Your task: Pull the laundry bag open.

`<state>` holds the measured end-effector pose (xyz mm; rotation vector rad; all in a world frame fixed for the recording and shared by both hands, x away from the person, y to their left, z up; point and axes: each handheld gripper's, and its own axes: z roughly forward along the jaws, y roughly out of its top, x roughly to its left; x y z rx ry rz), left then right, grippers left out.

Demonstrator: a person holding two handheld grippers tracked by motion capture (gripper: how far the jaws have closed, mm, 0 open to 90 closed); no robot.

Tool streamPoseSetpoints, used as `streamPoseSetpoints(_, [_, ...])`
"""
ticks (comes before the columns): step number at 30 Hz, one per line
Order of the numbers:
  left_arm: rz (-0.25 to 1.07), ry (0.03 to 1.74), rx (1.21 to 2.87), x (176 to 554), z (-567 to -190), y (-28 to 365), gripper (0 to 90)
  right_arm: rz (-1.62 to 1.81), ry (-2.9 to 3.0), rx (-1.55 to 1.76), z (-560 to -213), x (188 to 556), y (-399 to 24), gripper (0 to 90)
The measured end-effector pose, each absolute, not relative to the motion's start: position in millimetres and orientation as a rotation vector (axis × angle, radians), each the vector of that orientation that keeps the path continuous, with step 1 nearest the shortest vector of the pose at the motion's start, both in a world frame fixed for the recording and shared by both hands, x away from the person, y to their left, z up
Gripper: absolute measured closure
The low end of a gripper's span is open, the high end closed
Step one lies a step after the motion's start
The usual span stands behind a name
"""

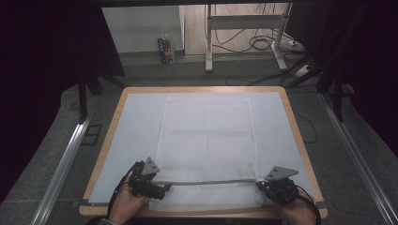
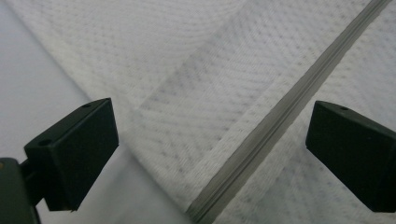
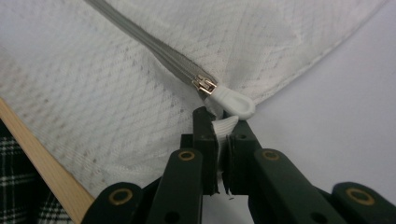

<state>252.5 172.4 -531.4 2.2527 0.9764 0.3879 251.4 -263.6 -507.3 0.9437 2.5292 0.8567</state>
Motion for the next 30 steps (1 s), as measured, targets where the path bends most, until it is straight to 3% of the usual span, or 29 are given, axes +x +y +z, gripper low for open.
streamPoseSetpoints(7, [0.306, 0.964, 2.226, 257, -526, 160, 2.5, 0.893, 2.499, 0.881, -501, 248, -262, 84.2])
streamPoseSetpoints(14, [0.212, 0.868, 2.178, 272, -512, 121, 3.2, 0.894, 2.519, 0.872, -501, 249, -262, 84.1])
streamPoseSetpoints(30, [0.212, 0.682, 2.205, 300, -494, 42, 4.8, 0.927, 2.538, 0.899, -501, 251, -265, 83.6])
